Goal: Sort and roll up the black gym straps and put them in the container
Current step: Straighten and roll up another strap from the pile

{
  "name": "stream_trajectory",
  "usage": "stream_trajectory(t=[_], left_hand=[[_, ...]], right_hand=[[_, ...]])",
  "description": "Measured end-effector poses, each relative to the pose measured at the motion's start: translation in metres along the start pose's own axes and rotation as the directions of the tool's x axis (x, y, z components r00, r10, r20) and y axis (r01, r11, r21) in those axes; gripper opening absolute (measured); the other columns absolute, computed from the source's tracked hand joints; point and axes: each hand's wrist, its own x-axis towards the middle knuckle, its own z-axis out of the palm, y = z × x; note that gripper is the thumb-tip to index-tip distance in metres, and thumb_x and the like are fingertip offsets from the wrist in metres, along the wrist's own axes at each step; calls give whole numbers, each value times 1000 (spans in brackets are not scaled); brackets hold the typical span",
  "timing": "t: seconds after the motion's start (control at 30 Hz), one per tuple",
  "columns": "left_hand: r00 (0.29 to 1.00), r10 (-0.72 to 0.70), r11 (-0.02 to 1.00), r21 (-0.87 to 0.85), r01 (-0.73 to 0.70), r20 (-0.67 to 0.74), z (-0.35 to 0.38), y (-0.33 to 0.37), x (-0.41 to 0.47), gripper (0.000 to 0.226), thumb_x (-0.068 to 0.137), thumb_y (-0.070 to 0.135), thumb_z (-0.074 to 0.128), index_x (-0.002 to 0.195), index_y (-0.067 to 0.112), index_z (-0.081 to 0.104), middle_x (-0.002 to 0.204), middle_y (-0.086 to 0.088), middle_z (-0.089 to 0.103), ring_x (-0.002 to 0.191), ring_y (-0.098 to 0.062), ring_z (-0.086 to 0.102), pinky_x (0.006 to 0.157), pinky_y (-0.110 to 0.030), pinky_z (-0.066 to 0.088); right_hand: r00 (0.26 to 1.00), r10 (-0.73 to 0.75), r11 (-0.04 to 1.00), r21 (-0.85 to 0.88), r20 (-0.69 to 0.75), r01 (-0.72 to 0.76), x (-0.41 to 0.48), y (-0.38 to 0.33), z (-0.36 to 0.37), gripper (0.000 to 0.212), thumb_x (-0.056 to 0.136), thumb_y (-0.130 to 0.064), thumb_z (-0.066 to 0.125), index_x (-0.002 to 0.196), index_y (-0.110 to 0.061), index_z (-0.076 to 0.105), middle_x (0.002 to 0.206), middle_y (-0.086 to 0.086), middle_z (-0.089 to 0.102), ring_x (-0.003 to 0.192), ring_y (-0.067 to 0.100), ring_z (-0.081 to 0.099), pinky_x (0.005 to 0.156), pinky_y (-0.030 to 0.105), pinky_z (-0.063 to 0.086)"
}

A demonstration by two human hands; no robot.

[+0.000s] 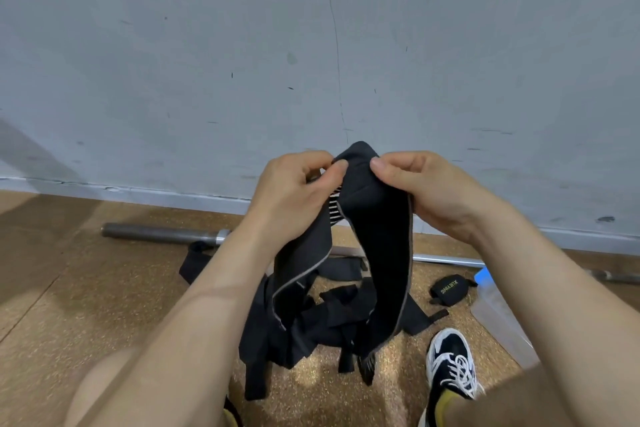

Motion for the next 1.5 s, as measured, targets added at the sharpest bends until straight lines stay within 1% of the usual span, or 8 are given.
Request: stream_trajectory(t=[0.23, 0.4, 0.6, 0.9, 1.03, 1.23, 1.4, 1.5], left_hand=[[926, -291, 785, -493, 376, 242, 1, 13, -4, 52, 79, 53, 62, 83, 3, 74, 83, -14, 76, 71, -18, 70, 66, -30, 56], [957, -268, 767, -577, 281, 109, 6, 17, -4, 5, 87, 12, 72, 89, 16, 76, 66, -10, 69, 60, -18, 65, 59, -25, 54], [964, -261, 741, -651, 166, -51, -9, 8, 4, 22, 93, 10, 66, 99, 29, 76, 75, -11, 71, 77, -14, 67, 71, -22, 53], [938, -343, 483, -866, 131, -49, -8, 16, 6, 19, 98, 4, 53, 107, 13, 68, 76, 0, 69, 43, -5, 49, 37, -14, 37], [953, -304, 420, -896, 146, 13, -11, 13, 6, 34, 97, -3, 52, 121, 19, 63, 84, -9, 74, 70, -19, 69, 64, -29, 60], [973, -226, 625, -774, 102, -54, -6, 8, 6, 52, 96, -12, 47, 131, 24, 56, 99, -8, 76, 87, -21, 71, 69, -29, 58], [958, -281, 411, -909, 66, -58, -3, 9, 9, 55, 101, -4, 44, 145, 27, 40, 110, -9, 72, 99, -21, 71, 81, -36, 59], [922, -369, 340, -905, 254, 119, 2, 8, 6, 62, 100, 11, 53, 152, 29, 26, 116, -7, 69, 84, -14, 73, 71, -33, 59]], right_hand=[[993, -112, 993, 33, -27, 112, -1, -3, 8, 27, 95, 2, 56, 114, -12, 69, 92, 7, 76, 84, 17, 73, 75, 23, 57], [983, -123, 985, -134, -138, 105, -7, -14, 6, 24, 92, 4, 58, 95, -16, 72, 78, 11, 73, 70, 19, 69, 69, 31, 56], [992, -18, 980, 195, -124, 42, -18, -20, -15, 2, 76, -18, 69, 78, -16, 69, 65, 4, 68, 52, 12, 61, 47, 23, 51], [997, -49, 999, 22, 55, 48, -5, 4, 15, 2, 86, -7, 67, 87, -8, 68, 79, 2, 71, 71, 11, 66, 69, 20, 54], [984, -158, 984, 75, -80, 164, 2, -1, 21, 13, 78, -15, 72, 87, -8, 68, 82, -5, 72, 78, 5, 66, 75, 19, 50], [989, -150, 964, 218, -16, 150, -5, -12, 21, 11, 75, -15, 68, 85, -10, 66, 79, 1, 72, 71, 11, 68, 67, 19, 53], [995, -96, 976, 195, -30, 100, 0, -2, 32, 9, 88, -7, 66, 81, -13, 67, 80, 2, 72, 73, 12, 67, 68, 20, 54], [986, -68, 923, 366, -153, 121, 3, -4, 31, 5, 86, -10, 65, 82, -13, 63, 75, 1, 72, 67, 11, 67, 63, 21, 55]])
